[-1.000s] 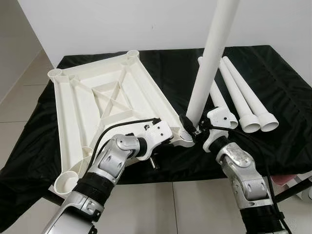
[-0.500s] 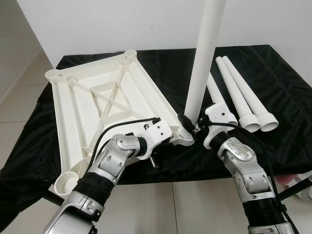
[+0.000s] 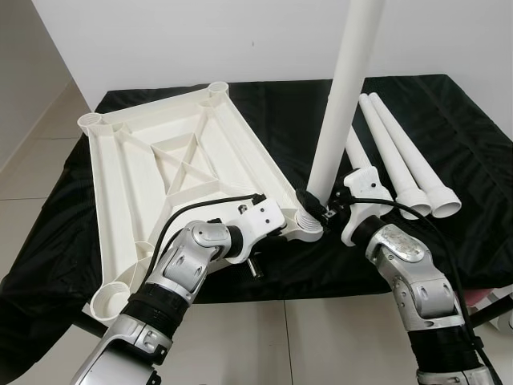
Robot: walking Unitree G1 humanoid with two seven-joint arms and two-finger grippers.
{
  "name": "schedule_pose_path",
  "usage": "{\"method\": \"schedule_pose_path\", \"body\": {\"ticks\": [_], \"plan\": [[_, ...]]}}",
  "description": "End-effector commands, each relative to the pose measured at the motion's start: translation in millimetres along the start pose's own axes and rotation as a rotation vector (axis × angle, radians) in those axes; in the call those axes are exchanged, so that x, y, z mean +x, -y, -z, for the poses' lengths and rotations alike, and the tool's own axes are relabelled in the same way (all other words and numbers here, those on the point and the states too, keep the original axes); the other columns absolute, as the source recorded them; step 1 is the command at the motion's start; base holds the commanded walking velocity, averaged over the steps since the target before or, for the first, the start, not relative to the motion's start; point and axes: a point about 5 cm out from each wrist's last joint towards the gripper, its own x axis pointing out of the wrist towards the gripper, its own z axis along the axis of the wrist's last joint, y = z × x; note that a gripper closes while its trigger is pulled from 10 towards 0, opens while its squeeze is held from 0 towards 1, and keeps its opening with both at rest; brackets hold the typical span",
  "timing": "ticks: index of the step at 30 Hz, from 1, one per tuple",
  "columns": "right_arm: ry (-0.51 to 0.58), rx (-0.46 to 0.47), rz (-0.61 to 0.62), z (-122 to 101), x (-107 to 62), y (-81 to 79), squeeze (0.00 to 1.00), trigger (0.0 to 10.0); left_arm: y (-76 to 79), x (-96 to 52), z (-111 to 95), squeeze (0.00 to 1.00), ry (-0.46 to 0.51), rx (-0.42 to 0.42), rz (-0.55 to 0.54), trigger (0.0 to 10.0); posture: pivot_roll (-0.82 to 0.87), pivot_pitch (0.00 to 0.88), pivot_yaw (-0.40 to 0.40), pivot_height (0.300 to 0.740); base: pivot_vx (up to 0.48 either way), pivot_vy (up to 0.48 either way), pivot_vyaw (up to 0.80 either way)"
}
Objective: Building children table
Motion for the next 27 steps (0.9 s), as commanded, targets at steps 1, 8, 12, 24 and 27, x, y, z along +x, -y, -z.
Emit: {"method": "schedule_pose_path", "body": {"ticks": [1, 8, 12, 24, 27], "plan": [[-0.07, 0.018, 0.011, 15, -4.4, 1.1, 0.0, 10.0, -6.7, -2.1, -10, 0.0, 0.052, 0.033, -0.098, 10.0, -0.12, 0.121, 0.082, 0.74, 0.0, 0.0, 0.0], [-0.068, 0.006, 0.018, 17, -4.2, -2.2, 0.0, 10.0, -6.9, -2.6, -9, 0.0, 0.05, 0.034, -0.1, 10.0, -0.12, 0.124, 0.082, 0.74, 0.0, 0.0, 0.0], [-0.07, 0.001, 0.04, 23, -7.3, -6.7, 0.0, 10.0, -7.1, -3.5, -9, 0.0, 0.049, 0.033, -0.102, 10.0, -0.12, 0.131, 0.087, 0.74, 0.0, 0.0, 0.0], [-0.07, 0.04, 0.125, 33, -14.1, -18.6, 0.0, 10.0, -6.8, -3.7, -10, 0.0, 0.053, 0.033, -0.1, 10.0, -0.12, 0.136, 0.091, 0.74, 0.0, 0.0, 0.0], [-0.066, 0.038, 0.137, 33, -14.2, -18.5, 0.0, 10.0, -6.6, -3.6, -10, 0.0, 0.053, 0.033, -0.098, 10.0, -0.12, 0.137, 0.092, 0.74, 0.0, 0.0, 0.0]]}}
